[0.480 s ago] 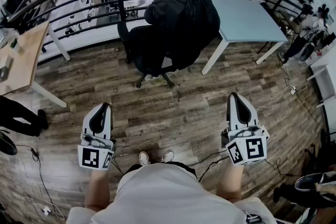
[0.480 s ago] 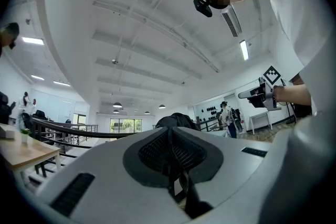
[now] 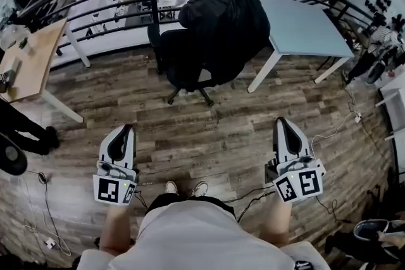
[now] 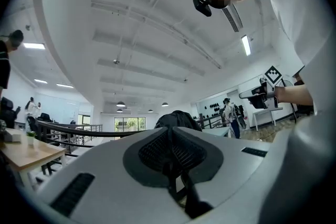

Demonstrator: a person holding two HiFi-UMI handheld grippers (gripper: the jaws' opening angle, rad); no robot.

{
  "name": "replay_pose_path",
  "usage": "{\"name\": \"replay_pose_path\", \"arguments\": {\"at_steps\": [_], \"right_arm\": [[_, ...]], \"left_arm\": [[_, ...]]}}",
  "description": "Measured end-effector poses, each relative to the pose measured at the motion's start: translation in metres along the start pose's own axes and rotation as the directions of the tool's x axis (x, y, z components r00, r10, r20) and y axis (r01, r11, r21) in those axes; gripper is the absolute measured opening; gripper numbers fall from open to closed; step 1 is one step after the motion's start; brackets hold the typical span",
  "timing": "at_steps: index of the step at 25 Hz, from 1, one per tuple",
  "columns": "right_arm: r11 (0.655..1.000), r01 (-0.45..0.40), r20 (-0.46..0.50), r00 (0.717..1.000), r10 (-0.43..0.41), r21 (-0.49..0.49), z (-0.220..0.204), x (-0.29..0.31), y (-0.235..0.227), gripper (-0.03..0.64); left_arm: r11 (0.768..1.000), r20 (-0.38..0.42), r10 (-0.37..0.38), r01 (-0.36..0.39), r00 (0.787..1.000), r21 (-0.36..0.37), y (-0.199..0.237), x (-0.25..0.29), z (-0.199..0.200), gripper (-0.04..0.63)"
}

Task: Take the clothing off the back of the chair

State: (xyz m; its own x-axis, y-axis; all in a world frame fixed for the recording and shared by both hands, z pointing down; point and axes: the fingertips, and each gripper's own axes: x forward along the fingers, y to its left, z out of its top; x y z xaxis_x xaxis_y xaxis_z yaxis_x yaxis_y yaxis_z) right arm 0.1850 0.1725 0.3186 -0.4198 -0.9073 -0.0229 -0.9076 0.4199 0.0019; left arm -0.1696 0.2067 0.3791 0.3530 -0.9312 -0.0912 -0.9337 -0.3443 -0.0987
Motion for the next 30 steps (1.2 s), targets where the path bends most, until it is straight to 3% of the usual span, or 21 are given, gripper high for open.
{"name": "replay_pose_path", "arguments": {"at_steps": [7, 12, 17, 21, 30], "right_arm": [[0.996, -0.049, -0.042, 0.998, 0.052, 0.07, -0.037, 0.01, -0.014, 0.018], [0.996, -0.062, -0.05, 0.997, 0.065, 0.059, -0.04, 0.039, -0.023, 0.018], [0.999, -0.012, -0.122, 0.992, 0.016, 0.034, -0.036, 0.096, -0.052, 0.018], [0.999, 0.05, -0.127, 0.991, -0.047, 0.019, -0.026, 0.138, -0.08, 0.018], [0.992, 0.119, -0.074, 0.99, -0.122, -0.044, -0.014, 0.21, -0.065, 0.018]], "left_arm": [[0.999, -0.056, 0.04, -0.039, 0.998, 0.012, -0.017, -0.003, -0.013, 0.041], [0.999, -0.067, 0.046, -0.047, 0.997, -0.003, -0.006, 0.021, -0.027, 0.041], [0.998, -0.074, -0.024, 0.02, 0.997, -0.054, 0.013, 0.108, -0.035, 0.041], [0.995, -0.045, -0.082, 0.079, 0.996, -0.069, 0.032, 0.174, -0.038, 0.041], [0.977, 0.03, -0.205, 0.206, 0.978, -0.06, 0.084, 0.254, -0.051, 0.041]]}}
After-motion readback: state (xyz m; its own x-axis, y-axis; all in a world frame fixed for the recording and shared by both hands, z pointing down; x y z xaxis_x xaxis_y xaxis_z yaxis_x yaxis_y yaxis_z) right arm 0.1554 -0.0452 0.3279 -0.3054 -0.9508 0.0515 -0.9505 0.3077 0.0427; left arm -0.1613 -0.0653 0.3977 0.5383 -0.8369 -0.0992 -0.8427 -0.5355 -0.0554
